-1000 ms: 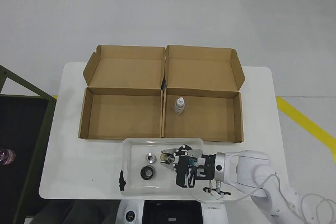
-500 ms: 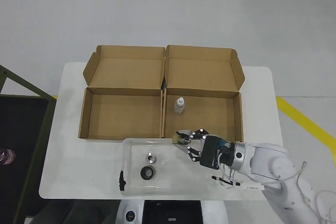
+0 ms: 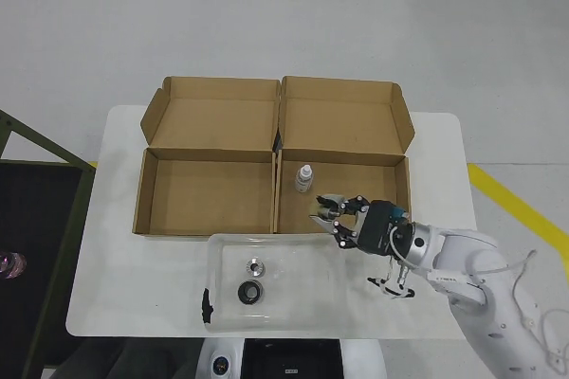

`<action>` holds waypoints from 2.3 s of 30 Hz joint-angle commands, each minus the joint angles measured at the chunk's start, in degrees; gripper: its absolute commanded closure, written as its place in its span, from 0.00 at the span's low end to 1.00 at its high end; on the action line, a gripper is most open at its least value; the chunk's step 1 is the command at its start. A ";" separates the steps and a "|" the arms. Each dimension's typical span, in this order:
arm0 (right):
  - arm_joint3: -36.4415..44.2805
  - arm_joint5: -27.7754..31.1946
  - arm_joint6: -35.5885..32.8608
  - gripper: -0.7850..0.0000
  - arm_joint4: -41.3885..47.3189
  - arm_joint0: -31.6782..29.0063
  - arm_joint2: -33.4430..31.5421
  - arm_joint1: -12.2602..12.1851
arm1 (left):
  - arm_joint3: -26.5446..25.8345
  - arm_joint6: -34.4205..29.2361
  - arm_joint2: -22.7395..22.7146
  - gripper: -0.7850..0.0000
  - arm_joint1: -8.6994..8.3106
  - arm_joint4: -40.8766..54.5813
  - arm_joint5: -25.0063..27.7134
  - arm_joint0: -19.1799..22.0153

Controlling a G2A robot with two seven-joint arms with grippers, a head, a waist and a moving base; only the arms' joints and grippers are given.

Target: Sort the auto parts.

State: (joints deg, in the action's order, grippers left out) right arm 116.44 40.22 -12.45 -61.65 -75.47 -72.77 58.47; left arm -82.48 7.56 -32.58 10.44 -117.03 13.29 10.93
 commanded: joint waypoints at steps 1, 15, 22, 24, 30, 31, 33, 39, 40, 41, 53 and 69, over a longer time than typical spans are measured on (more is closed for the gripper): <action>-1.20 -0.36 -1.38 1.00 -0.23 1.00 0.34 0.05 | 0.00 0.00 0.00 0.00 0.00 0.00 0.00 0.00; -11.56 -2.89 -8.15 1.00 -1.23 9.49 5.06 1.00 | 0.00 0.00 0.00 0.00 0.00 0.00 0.00 0.00; -15.45 -4.53 -10.68 1.00 -3.68 12.43 7.31 1.48 | 0.00 0.00 0.00 0.00 0.00 0.00 0.00 0.00; -16.55 -4.95 -11.34 1.00 -4.35 13.12 8.01 1.63 | 0.00 0.00 0.00 0.00 0.00 0.00 0.00 0.00; -20.72 -6.04 -12.57 1.00 -5.53 15.64 10.46 2.27 | 0.00 0.00 0.00 0.00 0.00 0.00 0.00 0.00; -21.32 -6.21 -12.74 1.00 -5.79 16.04 10.89 2.39 | 0.00 0.00 0.00 0.00 0.00 0.00 0.00 0.00; -22.36 -6.51 -12.98 1.00 -6.27 16.77 11.74 2.62 | 0.00 0.00 0.00 0.00 0.00 0.00 0.00 0.00; -25.33 -7.86 -13.40 1.00 -7.71 18.88 13.74 3.29 | 0.00 0.00 0.00 0.00 0.00 0.00 0.00 0.00; -25.76 -8.02 -13.36 1.00 -7.87 19.14 14.07 3.41 | 0.00 0.00 0.00 0.00 0.00 0.00 0.00 0.00; -26.14 -8.21 -13.48 1.00 -8.08 19.43 14.36 3.51 | 0.00 0.00 0.00 0.00 0.00 0.00 0.00 0.00; -30.19 -9.79 -14.36 0.84 -10.43 21.64 17.47 4.67 | 0.00 0.00 0.00 0.00 0.00 0.00 0.00 0.00; -29.67 -9.24 -13.54 0.56 -11.00 21.66 16.85 5.07 | 0.00 0.00 0.00 0.00 0.00 0.00 0.00 0.00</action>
State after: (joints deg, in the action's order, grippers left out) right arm 85.88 30.62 -26.06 -72.61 -53.44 -55.23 63.71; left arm -82.48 7.56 -32.58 10.44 -117.03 13.29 10.93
